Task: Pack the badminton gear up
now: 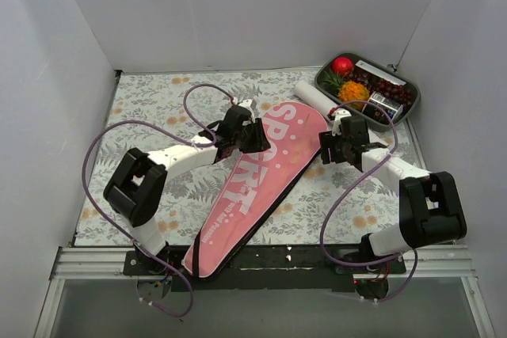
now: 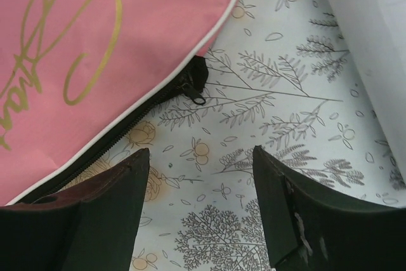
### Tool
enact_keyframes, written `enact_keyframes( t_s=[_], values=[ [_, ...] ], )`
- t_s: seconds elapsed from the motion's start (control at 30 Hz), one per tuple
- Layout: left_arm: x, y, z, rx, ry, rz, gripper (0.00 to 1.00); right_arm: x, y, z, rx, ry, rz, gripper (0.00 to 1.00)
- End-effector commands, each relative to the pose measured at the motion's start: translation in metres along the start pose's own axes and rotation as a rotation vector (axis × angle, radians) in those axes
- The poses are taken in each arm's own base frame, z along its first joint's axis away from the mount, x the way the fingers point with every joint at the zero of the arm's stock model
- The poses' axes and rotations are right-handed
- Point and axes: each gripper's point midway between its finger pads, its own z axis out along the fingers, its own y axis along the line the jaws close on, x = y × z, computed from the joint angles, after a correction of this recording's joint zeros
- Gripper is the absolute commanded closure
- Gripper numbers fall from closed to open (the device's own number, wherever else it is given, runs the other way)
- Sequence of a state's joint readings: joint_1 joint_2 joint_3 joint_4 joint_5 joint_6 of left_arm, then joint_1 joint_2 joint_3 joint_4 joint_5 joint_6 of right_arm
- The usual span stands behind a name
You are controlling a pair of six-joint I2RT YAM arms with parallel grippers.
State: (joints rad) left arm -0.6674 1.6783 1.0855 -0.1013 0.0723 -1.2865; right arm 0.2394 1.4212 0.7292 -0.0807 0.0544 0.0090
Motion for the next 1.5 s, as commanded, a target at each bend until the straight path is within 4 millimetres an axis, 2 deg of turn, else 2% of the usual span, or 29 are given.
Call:
enact_keyframes(
  t_s=[0.0,0.13,0.23,0.33,0.43,0.7,1.1,1.47],
  values=[
    [-0.006,-0.025,0.017,0.111,0.027,0.033,0.66,-0.018,0.008,0.01,-0.098,-0.025,-0.087,0.28],
    [-0.002,-0.023,0.041,0.113,0.062,0.059,0.66,-0.011,-0.001,0.017,-0.121,-0.012,-0.074,0.3],
    [0.002,-0.024,0.049,0.127,0.077,0.057,0.66,-0.006,-0.007,0.022,-0.136,-0.01,-0.058,0.32],
    [0.007,-0.024,0.054,0.136,0.091,0.05,0.66,0.002,-0.004,0.027,-0.187,0.012,-0.041,0.37],
    [0.011,-0.022,0.054,0.14,0.102,0.055,0.66,0.005,0.0,0.033,-0.232,0.034,-0.057,0.42],
    [0.018,-0.015,0.053,0.128,0.118,0.062,0.66,0.003,0.014,0.041,-0.345,0.071,-0.077,0.46],
    [0.014,-0.018,0.049,0.133,0.103,0.063,0.66,0.016,0.009,0.043,-0.314,0.123,-0.092,0.54],
    [0.016,-0.017,0.049,0.132,0.108,0.065,0.66,0.029,0.025,0.047,-0.357,0.179,-0.145,0.6]
  ],
)
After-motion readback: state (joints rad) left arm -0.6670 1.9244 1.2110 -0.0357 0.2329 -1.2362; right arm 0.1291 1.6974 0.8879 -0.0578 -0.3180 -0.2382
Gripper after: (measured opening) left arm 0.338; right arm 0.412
